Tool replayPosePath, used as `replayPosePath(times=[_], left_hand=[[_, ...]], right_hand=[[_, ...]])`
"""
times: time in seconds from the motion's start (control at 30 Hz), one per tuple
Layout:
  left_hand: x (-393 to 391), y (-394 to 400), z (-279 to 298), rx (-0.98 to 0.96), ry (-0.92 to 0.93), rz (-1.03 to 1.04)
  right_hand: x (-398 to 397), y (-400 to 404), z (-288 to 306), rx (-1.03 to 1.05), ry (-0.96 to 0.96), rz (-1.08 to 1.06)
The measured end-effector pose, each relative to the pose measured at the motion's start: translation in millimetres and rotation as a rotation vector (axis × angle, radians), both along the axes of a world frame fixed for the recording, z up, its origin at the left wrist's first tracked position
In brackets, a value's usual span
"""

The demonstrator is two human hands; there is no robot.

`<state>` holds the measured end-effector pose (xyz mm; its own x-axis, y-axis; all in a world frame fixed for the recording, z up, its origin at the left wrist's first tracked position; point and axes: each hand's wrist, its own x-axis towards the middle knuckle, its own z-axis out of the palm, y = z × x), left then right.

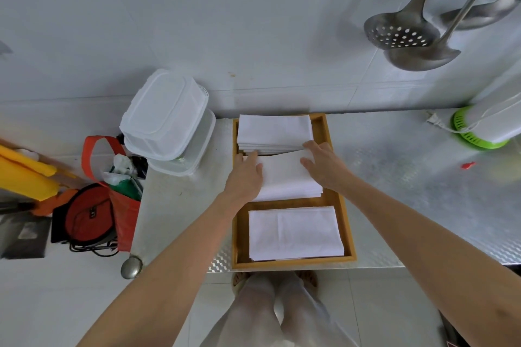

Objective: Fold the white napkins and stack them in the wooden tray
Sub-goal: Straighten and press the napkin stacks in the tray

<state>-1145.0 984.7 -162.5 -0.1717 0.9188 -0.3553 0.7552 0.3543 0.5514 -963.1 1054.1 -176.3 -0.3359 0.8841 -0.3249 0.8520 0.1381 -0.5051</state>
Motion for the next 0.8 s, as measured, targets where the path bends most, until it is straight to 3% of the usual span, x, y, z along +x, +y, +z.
replayPosePath(times=[0.27, 0.4, 0.6, 0.8], left_hand=[[-18, 23, 21, -0.307, 0.013, -0.245], [-21, 28, 15, -0.356, 0.199, -0.437], [-8, 21, -10, -0.165, 0.521, -0.588], [-7, 21, -19, -0.046, 0.551, -0.595]], right_hand=[[0, 28, -2, -0.193, -0.128, 0.059], [9, 29, 11, -0.307, -0.148, 0.218], [9, 4, 15, 0.074, -0.515, 0.588], [7, -4, -8, 0.212, -0.515, 0.516]])
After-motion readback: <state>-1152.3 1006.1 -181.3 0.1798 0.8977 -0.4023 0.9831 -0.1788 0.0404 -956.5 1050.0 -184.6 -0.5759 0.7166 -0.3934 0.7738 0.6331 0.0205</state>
